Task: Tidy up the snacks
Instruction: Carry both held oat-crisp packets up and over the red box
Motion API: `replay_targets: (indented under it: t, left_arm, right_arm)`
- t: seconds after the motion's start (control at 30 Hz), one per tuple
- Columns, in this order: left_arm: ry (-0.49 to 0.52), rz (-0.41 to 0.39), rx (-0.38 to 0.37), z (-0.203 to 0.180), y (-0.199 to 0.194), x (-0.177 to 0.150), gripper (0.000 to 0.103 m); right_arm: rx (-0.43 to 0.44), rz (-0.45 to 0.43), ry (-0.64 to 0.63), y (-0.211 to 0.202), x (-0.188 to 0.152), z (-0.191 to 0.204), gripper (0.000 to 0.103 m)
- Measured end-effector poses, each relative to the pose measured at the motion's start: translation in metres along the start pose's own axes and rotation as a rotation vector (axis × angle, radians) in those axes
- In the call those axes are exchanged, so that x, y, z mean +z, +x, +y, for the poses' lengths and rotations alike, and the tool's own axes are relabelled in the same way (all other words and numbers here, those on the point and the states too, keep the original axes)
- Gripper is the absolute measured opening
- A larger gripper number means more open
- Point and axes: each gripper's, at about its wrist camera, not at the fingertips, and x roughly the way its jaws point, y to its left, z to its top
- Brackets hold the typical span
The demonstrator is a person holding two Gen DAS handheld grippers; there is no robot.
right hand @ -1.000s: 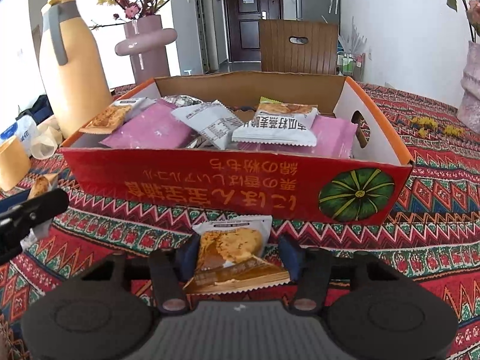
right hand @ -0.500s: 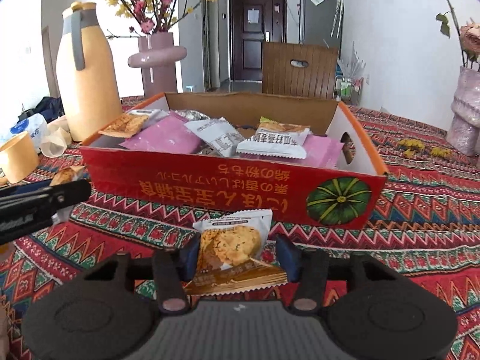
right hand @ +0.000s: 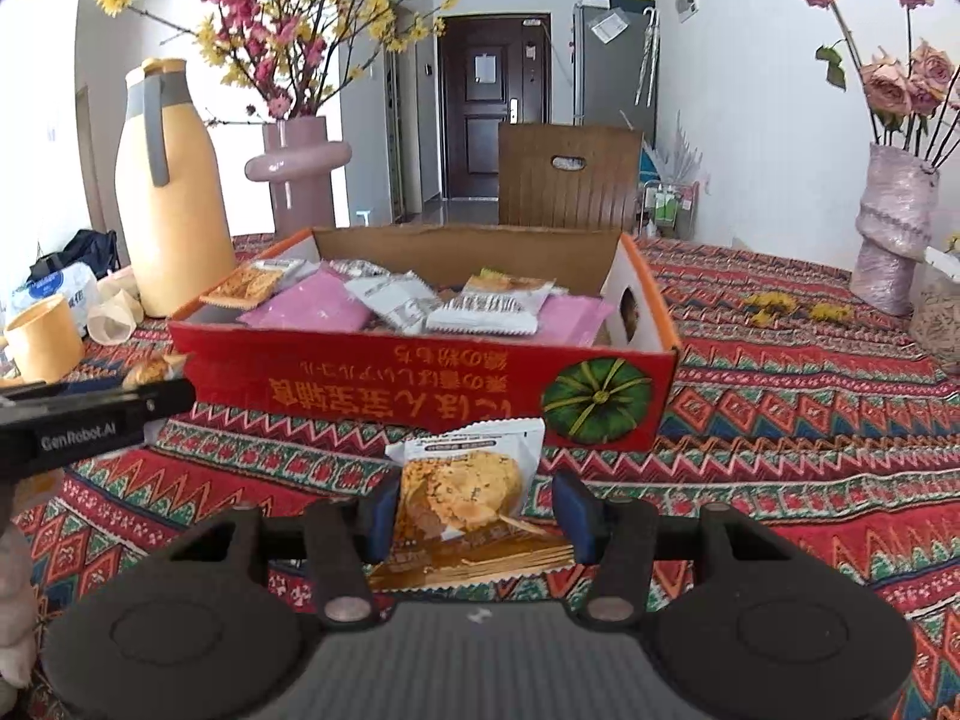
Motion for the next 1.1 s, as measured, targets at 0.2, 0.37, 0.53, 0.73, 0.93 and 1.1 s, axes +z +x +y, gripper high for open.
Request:
replay_targets:
  t: [0.2, 0.37, 0.53, 0.73, 0.93, 1.1]
  left_arm:
    - [0.030, -0.033, -0.013, -0.009, -0.013, 0.015, 0.049]
    - [0.049, -0.077, -0.035, -0.017, -0.024, 0.036, 0.049]
    - [0.062, -0.096, -0.042, -0.024, -0.023, 0.055, 0.049]
    - [0.058, -0.120, -0.040, -0.030, -0.011, 0.079, 0.049]
    - [0.035, -0.123, -0.034, -0.031, 0.019, 0.106, 0.049]
    - [0.000, -0.104, -0.013, -0.030, 0.056, 0.125, 0.049]
  right_arm:
    - [-0.008, -0.054, 0.005, -0.011, 0.016, -0.006, 0.052]
    - [-0.011, -0.090, 0.005, -0.013, 0.034, -0.009, 0.052]
    - [-0.008, -0.123, 0.014, -0.008, 0.053, -0.010, 0.052]
    - [-0.009, -0.169, 0.023, 0.004, 0.079, -0.007, 0.052]
    - [-0.013, -0.203, 0.023, 0.028, 0.102, -0.003, 0.052]
    - [-0.037, -0.231, 0.008, 0.062, 0.117, 0.000, 0.052]
